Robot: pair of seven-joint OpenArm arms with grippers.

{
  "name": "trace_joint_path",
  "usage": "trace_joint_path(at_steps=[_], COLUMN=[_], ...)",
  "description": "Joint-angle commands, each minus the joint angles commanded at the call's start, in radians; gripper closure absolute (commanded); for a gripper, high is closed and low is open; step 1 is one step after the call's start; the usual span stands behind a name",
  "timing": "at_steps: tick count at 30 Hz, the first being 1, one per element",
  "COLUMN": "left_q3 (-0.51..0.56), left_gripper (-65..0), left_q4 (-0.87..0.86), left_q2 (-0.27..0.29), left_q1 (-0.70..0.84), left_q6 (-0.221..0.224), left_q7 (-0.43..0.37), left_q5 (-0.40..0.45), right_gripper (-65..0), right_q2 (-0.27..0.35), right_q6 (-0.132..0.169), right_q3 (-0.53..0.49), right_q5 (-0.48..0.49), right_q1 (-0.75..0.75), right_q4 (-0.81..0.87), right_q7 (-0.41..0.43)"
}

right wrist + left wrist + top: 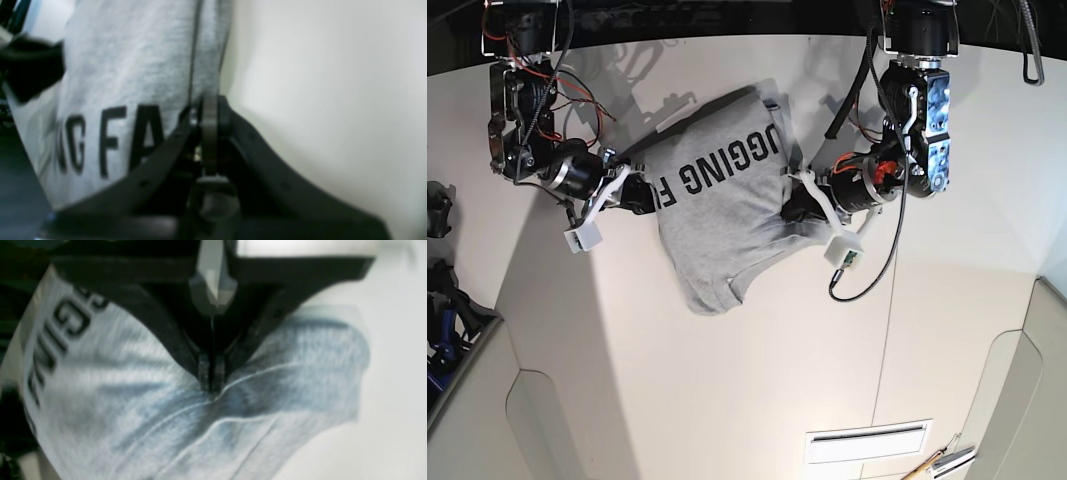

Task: Fold the T-shirt properly

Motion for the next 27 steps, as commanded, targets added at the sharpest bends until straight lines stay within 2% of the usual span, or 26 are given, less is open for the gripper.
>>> trace_joint_path(at_steps=[6, 8, 11, 14, 17, 20, 22, 27], left_q3=[0.0, 0.0, 0.0, -0.001, -0.001, -0.002, -0.023, -0.144], left_gripper=[0.0, 0.0, 0.0, 0.0, 0.0, 0.0, 0.0, 0.0], left_q4=[-0.074, -0.074, -0.068, -0.047, 0.003, 0.094, 0.163, 0.298], left_q2=[0.0, 0.0, 0.0, -0.01, -0.048, -0.095, -0.105, -0.105], left_q1=[-0.095, -0.107, -0.11, -0.109, -0.093, -0.051, -0.011, 0.119], left_q6=[0.002, 0.022, 0.025, 0.025, 0.025, 0.026, 0.026, 0.025], left_q7=[-0.019, -0.018, -0.011, 0.031, 0.053, 0.052, 0.053, 0.053], left_q5=[0.018, 0.007, -0.033, -0.083, -0.134, -0.187, -0.2, -0.211], right_gripper=[0.0, 0.0, 0.0, 0.0, 0.0, 0.0, 0.0, 0.0], right_q2=[-0.052, -0.079, -0.094, -0.094, -0.094, -0.093, -0.087, -0.017], right_q6=[0.0, 0.0, 0.0, 0.0, 0.0, 0.0, 0.0, 0.0], right_q3=[0.0, 0.0, 0.0, 0.004, 0.029, 0.095, 0.156, 0.25], right_q5=[0.011, 0.01, 0.007, -0.023, -0.058, -0.057, -0.056, 0.047], right_q1=[-0.097, -0.114, -0.116, -0.116, -0.116, -0.116, -0.116, -0.117], right_q4=[0.106, 0.139, 0.163, 0.179, 0.204, 0.25, 0.285, 0.321], right_q7=[-0.017, -0.02, -0.023, -0.023, -0.035, -0.074, -0.099, -0.197])
